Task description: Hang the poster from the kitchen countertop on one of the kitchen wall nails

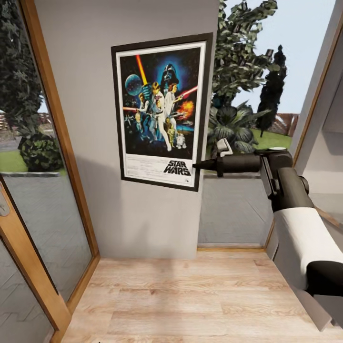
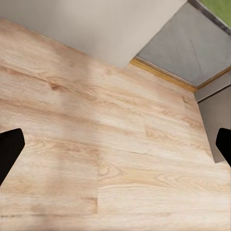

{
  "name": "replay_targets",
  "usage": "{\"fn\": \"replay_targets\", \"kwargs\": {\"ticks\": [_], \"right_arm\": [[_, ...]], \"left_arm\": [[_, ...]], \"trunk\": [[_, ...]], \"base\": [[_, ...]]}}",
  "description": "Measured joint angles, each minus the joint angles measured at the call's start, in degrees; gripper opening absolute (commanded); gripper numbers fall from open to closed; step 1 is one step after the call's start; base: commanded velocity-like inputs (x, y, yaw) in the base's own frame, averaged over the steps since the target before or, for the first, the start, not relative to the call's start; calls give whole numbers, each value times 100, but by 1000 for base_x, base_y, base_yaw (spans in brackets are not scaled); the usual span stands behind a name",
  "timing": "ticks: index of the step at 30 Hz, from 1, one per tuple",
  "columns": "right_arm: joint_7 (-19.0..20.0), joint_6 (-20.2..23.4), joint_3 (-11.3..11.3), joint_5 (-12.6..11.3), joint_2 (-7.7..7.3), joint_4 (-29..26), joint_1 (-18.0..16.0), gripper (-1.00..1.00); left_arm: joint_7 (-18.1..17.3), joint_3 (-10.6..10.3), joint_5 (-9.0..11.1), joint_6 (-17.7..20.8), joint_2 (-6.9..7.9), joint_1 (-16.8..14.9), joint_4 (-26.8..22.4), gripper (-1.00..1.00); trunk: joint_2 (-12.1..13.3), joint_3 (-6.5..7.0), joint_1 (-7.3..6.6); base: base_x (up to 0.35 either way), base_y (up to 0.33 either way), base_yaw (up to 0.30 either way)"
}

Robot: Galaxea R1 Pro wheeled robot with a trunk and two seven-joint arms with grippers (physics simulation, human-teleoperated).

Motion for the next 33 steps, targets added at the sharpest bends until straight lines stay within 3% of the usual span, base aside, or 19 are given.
{"fn": "replay_targets", "kwargs": {"ticks": [8, 33], "right_arm": [[8, 4, 1, -9, 114, 351, -46, -100], [38, -30, 21, -19, 134, 339, -42, -100]], "left_arm": [[2, -1, 0, 0, 0, 0, -6, 100], [-4, -1, 0, 0, 0, 0, -6, 100]], "trunk": [[0, 0, 0], [0, 0, 0]], "base": [[0, 0, 0], [0, 0, 0]]}}
